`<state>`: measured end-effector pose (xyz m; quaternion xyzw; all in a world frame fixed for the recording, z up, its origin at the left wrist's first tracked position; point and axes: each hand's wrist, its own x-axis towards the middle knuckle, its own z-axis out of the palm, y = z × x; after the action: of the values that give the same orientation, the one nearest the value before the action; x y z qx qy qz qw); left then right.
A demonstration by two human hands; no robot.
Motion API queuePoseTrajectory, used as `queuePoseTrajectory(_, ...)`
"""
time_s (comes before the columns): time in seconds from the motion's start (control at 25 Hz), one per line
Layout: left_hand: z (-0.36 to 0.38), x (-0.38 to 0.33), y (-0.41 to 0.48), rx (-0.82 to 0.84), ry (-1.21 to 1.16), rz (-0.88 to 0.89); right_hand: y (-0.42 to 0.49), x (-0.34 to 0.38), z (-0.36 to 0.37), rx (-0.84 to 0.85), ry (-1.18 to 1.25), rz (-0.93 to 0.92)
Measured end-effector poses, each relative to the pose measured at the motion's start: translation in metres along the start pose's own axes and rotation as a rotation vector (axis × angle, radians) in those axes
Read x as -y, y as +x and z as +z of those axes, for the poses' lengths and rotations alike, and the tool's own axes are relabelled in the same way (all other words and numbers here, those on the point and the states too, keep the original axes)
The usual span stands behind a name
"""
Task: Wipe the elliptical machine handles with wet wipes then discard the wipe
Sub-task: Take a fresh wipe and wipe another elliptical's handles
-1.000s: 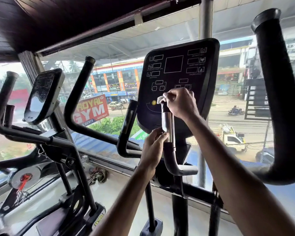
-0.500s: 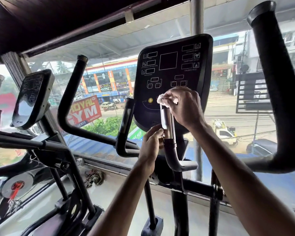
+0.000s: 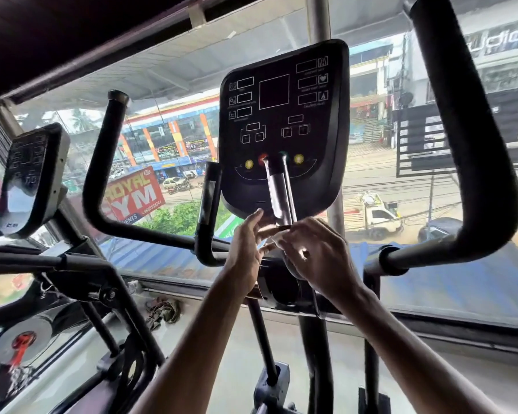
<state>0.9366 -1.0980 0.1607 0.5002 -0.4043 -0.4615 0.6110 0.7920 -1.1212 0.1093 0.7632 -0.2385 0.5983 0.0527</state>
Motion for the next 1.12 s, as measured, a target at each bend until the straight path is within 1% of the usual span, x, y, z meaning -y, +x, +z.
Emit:
queuePoseTrajectory(0.08, -0.001, 0.000, -0.001, 0.044, 0.038, 0.028, 0.018, 0.003, 0.007, -0.064, -0.053, 0.073)
queuePoseTrajectory(0.12, -0.001, 0.000, -0.001, 0.059, 0.054, 0.040, 0.019, 0.006, 0.012, -0.074, -0.079, 0.079)
queuePoseTrajectory(0.24, 0.000, -0.002, -0.003, 0.067, 0.091, 0.035, -0.024, 0.013, 0.018, -0.045, -0.071, 0.006)
queuePoseTrajectory(0.28, 0.000, -0.001, -0.004, 0.055, 0.096, 0.031, -0.045, 0.016, 0.017, -0.064, -0.066, 0.002)
queuePoseTrajectory(0.36, 0.001, 0.002, -0.005, 0.033, 0.113, 0.036, -0.063, 0.020, 0.019, -0.153, -0.093, 0.075)
queuePoseTrajectory(0.48, 0.004, 0.004, -0.007, 0.028, 0.117, 0.049, -0.041, 0.032, 0.035, -0.358, -0.069, 0.284)
queuePoseTrajectory(0.52, 0.006, 0.004, -0.009, 0.031, 0.114, 0.050, -0.036, 0.037, 0.039, -0.387, -0.060, 0.311)
queuePoseTrajectory(0.68, 0.003, 0.004, -0.012, 0.057, 0.201, 0.098, -0.060, 0.041, 0.045, -0.367, -0.137, 0.272)
queuePoseTrajectory(0.84, 0.000, 0.007, -0.015, 0.122, 0.291, 0.149, -0.040, 0.049, 0.049, -0.517, -0.063, 0.520)
queuePoseTrajectory(0.88, 0.000, 0.007, -0.016, 0.128, 0.301, 0.154, -0.037, 0.053, 0.052, -0.521, -0.074, 0.526)
queuePoseTrajectory(1.0, 0.000, 0.008, -0.016, 0.121, 0.332, 0.161, -0.060, 0.054, 0.055, -0.473, -0.130, 0.424)
queuePoseTrajectory(1.04, 0.001, 0.009, -0.016, 0.104, 0.354, 0.165, -0.070, 0.053, 0.055, -0.488, -0.127, 0.443)
queuePoseTrajectory(1.12, 0.003, 0.012, -0.016, 0.068, 0.409, 0.183, -0.079, 0.056, 0.059, -0.590, -0.081, 0.575)
